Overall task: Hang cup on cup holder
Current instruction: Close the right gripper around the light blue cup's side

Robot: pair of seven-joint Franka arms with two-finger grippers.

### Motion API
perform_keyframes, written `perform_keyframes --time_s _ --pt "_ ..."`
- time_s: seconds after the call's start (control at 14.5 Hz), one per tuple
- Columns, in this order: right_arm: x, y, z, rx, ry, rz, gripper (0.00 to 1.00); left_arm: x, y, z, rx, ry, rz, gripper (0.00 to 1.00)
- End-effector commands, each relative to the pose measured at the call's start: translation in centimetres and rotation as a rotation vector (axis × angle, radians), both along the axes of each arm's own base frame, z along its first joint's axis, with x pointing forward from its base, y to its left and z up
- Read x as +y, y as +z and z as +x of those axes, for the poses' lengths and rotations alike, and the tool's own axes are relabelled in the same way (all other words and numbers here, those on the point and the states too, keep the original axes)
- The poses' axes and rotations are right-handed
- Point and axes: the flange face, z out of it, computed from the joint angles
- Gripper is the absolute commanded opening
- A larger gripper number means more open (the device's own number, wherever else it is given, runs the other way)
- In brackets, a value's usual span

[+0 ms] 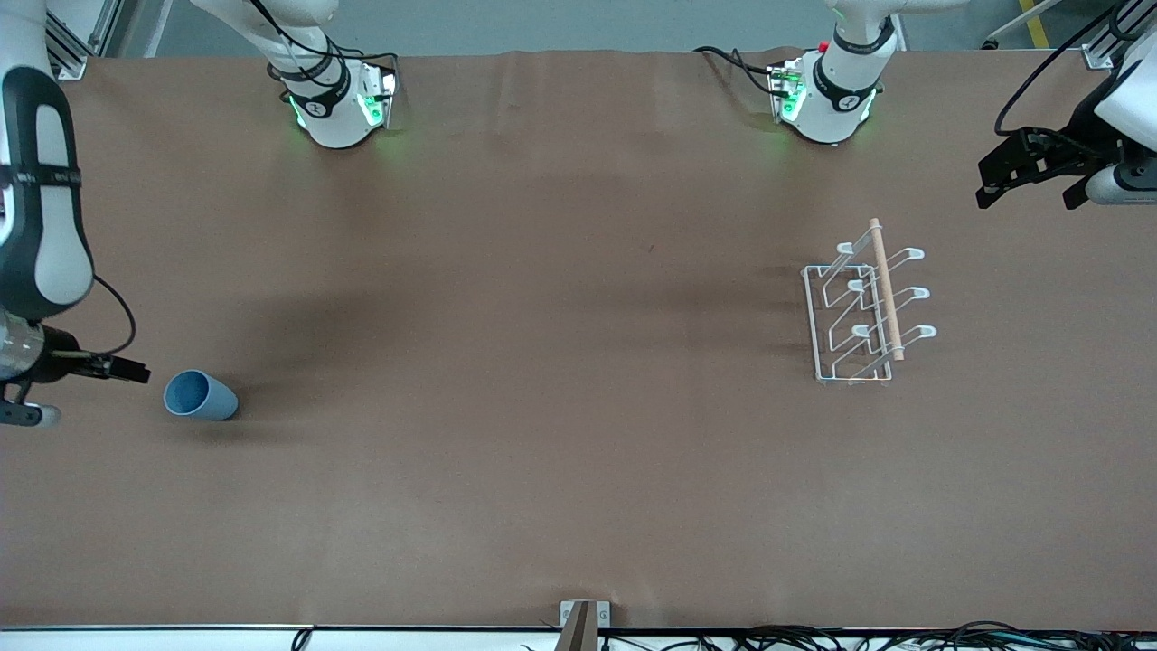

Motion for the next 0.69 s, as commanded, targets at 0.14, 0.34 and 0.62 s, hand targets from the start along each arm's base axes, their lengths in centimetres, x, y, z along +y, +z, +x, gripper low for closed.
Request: perform_keyframes --time_s 0.14,0.34,0.62 --pt "-1.1 -5.5 0.7 -0.023 0.034 0.075 0.97 0.1 0.5 0.5 -0.01 -0.016 -0.007 1.0" --pt "-1.1 -6.6 0.1 -0.007 0.068 0.091 0.97 -0.1 0.5 0.5 -0.009 -0.013 -0.006 1.0" --pt "-1.6 -8.2 -0.4 0.017 0.102 0.102 0.77 -0.2 0.6 0.4 -0.007 -0.018 -0.01 1.0"
